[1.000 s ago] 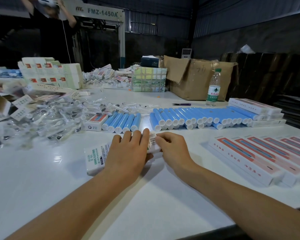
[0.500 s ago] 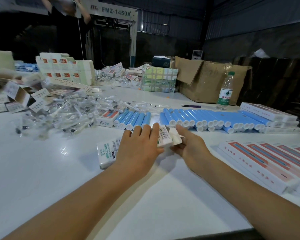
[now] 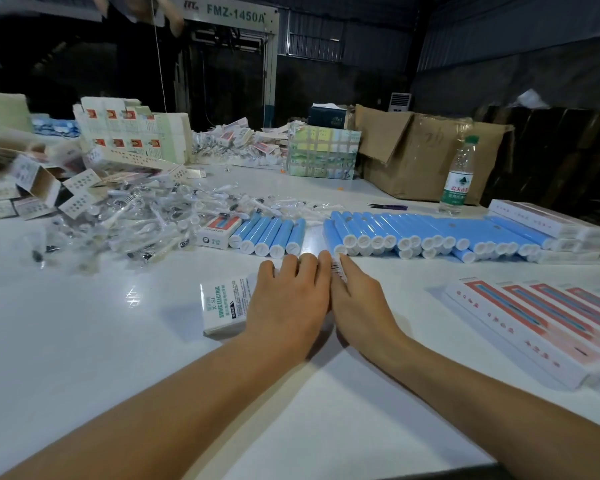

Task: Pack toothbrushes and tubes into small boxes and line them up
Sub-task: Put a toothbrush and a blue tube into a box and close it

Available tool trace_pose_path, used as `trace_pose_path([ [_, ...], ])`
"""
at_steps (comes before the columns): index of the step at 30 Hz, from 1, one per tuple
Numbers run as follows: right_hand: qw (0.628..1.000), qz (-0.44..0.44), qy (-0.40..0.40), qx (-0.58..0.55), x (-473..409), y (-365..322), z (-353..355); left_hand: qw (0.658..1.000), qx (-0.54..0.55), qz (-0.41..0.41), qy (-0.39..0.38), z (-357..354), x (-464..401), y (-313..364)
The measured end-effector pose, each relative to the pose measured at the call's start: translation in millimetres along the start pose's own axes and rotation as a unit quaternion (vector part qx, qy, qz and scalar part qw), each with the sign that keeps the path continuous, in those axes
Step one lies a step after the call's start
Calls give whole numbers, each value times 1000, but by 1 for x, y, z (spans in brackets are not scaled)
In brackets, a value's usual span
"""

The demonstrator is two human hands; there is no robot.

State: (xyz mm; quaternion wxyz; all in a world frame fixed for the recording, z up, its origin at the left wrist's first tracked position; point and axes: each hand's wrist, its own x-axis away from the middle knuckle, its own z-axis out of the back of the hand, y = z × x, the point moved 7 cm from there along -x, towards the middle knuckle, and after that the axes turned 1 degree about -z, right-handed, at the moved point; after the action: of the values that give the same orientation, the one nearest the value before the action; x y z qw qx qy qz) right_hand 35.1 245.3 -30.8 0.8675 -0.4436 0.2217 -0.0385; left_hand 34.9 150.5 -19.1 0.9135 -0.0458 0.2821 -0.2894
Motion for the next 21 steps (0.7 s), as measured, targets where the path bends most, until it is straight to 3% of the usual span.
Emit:
trace_pose_path([
  [2,981,-82,-14,-175,-2,6,0,1000,15,5,21,-1,-2,-4],
  [4,923,-159,-42,-347,-2,10,-2,999,11,8,37,-1,-2,-7],
  [5,908,-166,-53,-381,-2,10,0,999,10,7,35,-1,-2,-8],
  [14,902,-181,-15,-393,-2,16,9,999,24,9,39,1,1,-11],
  [18,921,-173,-2,-349,-1,16,8,999,-1,-11,32,6,3,-7],
  [21,911,-184,-12,-368,-1,17,3,999,-26,-8,30,9,4,-8],
])
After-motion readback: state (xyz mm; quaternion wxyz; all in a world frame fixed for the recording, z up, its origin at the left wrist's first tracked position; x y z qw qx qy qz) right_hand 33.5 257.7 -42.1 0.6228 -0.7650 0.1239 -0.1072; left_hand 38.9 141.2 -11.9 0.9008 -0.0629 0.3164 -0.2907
